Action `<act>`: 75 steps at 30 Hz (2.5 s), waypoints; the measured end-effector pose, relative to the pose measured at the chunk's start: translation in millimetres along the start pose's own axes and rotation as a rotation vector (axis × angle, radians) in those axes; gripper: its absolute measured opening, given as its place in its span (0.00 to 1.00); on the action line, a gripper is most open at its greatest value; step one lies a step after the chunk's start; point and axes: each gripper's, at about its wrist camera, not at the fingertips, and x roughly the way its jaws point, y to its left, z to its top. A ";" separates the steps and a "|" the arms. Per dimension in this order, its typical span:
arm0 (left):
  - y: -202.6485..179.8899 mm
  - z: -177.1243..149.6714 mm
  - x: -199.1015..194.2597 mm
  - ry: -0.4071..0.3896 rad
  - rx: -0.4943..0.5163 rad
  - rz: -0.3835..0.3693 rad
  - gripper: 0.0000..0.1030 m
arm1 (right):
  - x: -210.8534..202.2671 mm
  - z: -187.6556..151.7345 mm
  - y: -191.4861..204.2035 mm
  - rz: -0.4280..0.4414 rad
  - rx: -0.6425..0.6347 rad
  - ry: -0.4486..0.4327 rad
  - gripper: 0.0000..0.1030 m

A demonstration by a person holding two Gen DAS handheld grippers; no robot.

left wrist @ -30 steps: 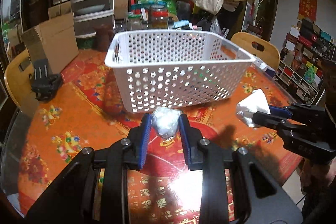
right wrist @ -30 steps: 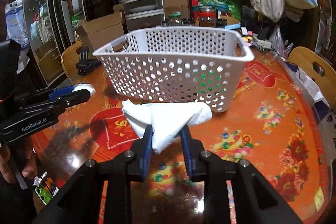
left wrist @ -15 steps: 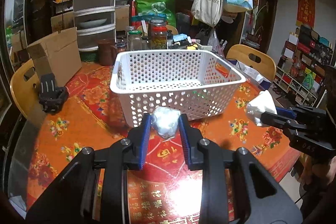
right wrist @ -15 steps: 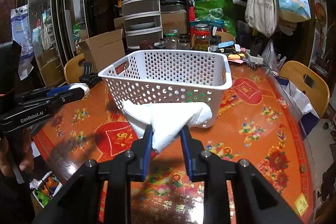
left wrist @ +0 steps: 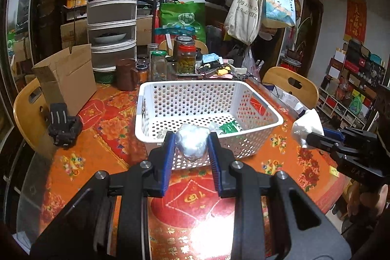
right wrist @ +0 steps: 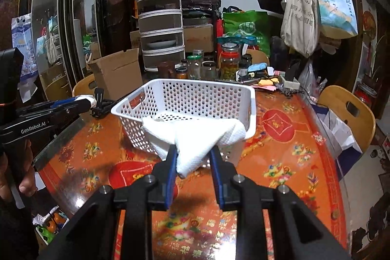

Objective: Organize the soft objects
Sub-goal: 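Carry the white ball and folded cloth into the basket, then open both grippers and withdraw them from the basket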

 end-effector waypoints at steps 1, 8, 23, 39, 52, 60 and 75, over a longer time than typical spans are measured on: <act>-2.0 4.0 1.3 0.000 0.005 0.000 0.25 | 1.1 3.6 0.4 0.002 -0.002 0.000 0.24; -8.9 43.9 28.1 0.032 0.014 -0.002 0.25 | 22.1 37.9 2.5 0.017 -0.013 0.023 0.24; 0.5 99.5 150.8 0.232 -0.033 0.028 0.25 | 140.3 80.2 -21.9 -0.009 0.007 0.248 0.24; 21.5 54.1 273.5 0.455 -0.048 0.081 0.25 | 231.0 61.8 -28.1 0.006 -0.014 0.450 0.24; 20.2 45.1 274.5 0.450 -0.051 0.081 0.48 | 236.6 59.0 -26.0 0.043 -0.007 0.458 0.45; 20.8 55.2 250.2 0.358 -0.061 0.064 0.67 | 215.7 64.7 -24.1 0.062 -0.003 0.403 0.71; 12.4 56.2 202.4 0.311 -0.024 0.056 0.93 | 168.7 60.2 -25.8 0.023 0.006 0.327 0.94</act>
